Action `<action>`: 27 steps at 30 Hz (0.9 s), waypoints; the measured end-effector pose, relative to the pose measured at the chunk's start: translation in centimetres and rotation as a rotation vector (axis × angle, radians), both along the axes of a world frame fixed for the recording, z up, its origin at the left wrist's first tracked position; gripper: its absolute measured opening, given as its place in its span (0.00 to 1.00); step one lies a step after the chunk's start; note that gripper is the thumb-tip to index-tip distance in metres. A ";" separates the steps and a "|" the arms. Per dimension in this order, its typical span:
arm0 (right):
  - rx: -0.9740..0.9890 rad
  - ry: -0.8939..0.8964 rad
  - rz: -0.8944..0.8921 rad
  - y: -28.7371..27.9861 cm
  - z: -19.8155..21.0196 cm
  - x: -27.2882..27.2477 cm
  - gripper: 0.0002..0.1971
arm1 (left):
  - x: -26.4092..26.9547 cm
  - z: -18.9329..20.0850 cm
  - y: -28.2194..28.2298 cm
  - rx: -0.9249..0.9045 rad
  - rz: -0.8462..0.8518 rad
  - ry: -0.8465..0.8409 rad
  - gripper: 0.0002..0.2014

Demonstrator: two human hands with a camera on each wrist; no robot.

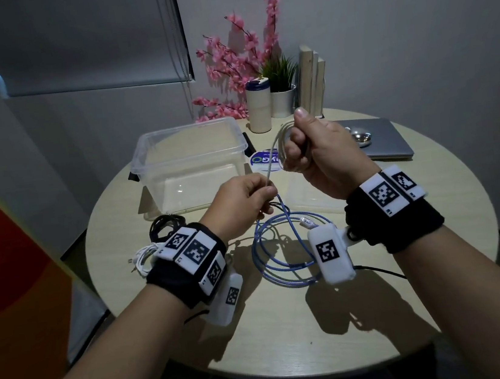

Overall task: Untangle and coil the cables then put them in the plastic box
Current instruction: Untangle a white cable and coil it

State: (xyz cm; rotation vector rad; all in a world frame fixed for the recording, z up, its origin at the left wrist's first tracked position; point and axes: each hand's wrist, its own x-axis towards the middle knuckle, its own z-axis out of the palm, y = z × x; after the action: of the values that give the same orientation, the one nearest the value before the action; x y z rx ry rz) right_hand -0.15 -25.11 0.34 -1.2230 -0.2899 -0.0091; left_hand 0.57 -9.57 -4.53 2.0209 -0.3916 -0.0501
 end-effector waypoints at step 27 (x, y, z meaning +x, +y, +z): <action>-0.531 -0.028 -0.213 0.8 -3.0 0.6 0.15 | -0.7 2.4 0.8 -0.619 0.030 0.035 0.07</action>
State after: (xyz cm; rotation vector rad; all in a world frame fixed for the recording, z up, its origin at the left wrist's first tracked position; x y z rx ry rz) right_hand 0.44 -24.32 -2.70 -1.7790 -0.1888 -0.1404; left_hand -0.11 -8.80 -2.17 1.4120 -0.3071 0.0499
